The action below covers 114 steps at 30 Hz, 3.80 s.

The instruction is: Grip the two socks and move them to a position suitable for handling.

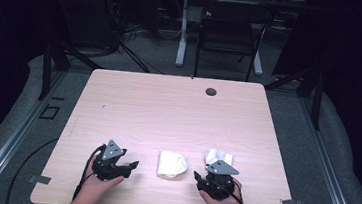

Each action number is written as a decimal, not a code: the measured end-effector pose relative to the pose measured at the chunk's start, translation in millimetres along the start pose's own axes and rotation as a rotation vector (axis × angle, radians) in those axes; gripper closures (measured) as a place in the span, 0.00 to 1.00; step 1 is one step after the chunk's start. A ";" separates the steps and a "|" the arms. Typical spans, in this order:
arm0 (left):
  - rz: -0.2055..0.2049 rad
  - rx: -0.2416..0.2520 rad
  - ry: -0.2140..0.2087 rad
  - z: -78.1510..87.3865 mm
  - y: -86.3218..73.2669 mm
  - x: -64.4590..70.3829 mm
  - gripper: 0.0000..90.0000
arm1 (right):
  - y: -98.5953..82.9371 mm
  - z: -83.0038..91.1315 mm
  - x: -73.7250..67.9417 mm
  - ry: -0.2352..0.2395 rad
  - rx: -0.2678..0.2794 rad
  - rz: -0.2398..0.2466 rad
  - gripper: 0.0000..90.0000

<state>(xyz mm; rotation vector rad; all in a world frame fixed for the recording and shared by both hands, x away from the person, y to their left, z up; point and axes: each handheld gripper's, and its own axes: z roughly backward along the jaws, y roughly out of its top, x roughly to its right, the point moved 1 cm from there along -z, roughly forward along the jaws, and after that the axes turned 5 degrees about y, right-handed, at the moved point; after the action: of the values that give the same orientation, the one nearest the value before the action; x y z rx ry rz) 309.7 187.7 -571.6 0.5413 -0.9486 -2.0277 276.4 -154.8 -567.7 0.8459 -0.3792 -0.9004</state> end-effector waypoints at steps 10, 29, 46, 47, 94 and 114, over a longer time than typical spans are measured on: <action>0.003 0.008 -0.004 -2.0 -3.3 -1.2 0.47 | 0.0 -7.4 2.8 0.018 -0.041 -0.038 0.54; -0.008 0.018 -0.045 -7.5 20.9 26.8 0.56 | 1.8 -5.4 4.3 -0.016 -0.025 -0.019 0.59; -0.027 -0.026 -0.110 -48.7 47.5 69.9 0.76 | 1.3 -2.8 10.2 0.036 -0.018 -0.080 0.66; -0.026 -0.032 -0.112 -50.7 47.2 70.3 0.77 | 1.3 -3.0 10.3 0.034 -0.017 -0.080 0.66; -0.145 -0.013 -0.224 -34.6 46.2 132.7 0.66 | 0.3 0.8 15.6 0.038 0.005 -0.118 0.65; -0.109 0.013 -0.214 -23.3 48.3 122.0 0.97 | 3.4 -3.5 5.5 0.128 0.001 -0.129 0.82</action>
<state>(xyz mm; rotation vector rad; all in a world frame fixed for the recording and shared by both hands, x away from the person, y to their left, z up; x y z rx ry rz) 278.4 59.5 -553.2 0.3946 -1.0795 -2.2115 283.5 -156.4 -567.4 0.9317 -0.2152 -0.9593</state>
